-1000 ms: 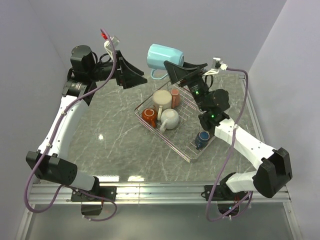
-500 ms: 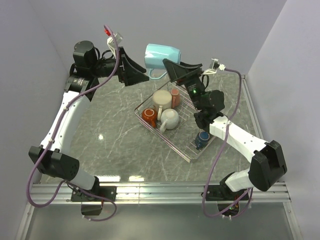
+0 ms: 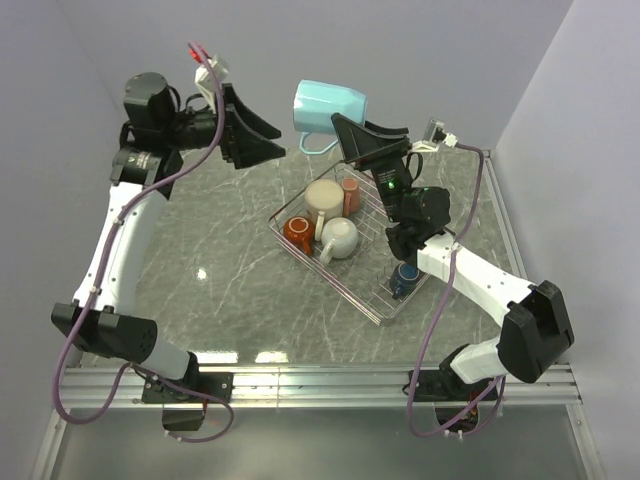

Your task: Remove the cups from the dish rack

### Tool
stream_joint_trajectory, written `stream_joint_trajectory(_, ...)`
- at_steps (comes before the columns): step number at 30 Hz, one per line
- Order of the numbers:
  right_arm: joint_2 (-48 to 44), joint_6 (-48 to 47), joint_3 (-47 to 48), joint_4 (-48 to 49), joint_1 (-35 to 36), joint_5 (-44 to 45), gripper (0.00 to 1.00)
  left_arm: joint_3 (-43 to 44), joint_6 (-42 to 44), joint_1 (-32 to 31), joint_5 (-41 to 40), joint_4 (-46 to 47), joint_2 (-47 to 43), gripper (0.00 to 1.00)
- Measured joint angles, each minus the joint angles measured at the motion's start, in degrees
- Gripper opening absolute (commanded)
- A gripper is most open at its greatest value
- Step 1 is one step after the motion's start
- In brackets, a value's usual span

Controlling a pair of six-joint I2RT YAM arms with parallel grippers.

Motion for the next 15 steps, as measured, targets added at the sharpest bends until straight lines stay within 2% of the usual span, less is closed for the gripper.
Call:
stream_joint_trajectory(6, -0.13, -0.87, -0.39, -0.55, 0.00, -0.13, 0.00, 4.52, 2.73, 2.91, 0.28, -2.58, -1.99, 0.75)
stream_joint_trajectory(15, 0.76, -0.63, 0.13, -2.34, 0.33, -1.75, 0.00, 10.62, 0.35, -0.11, -2.10, -0.63, 0.11, 0.76)
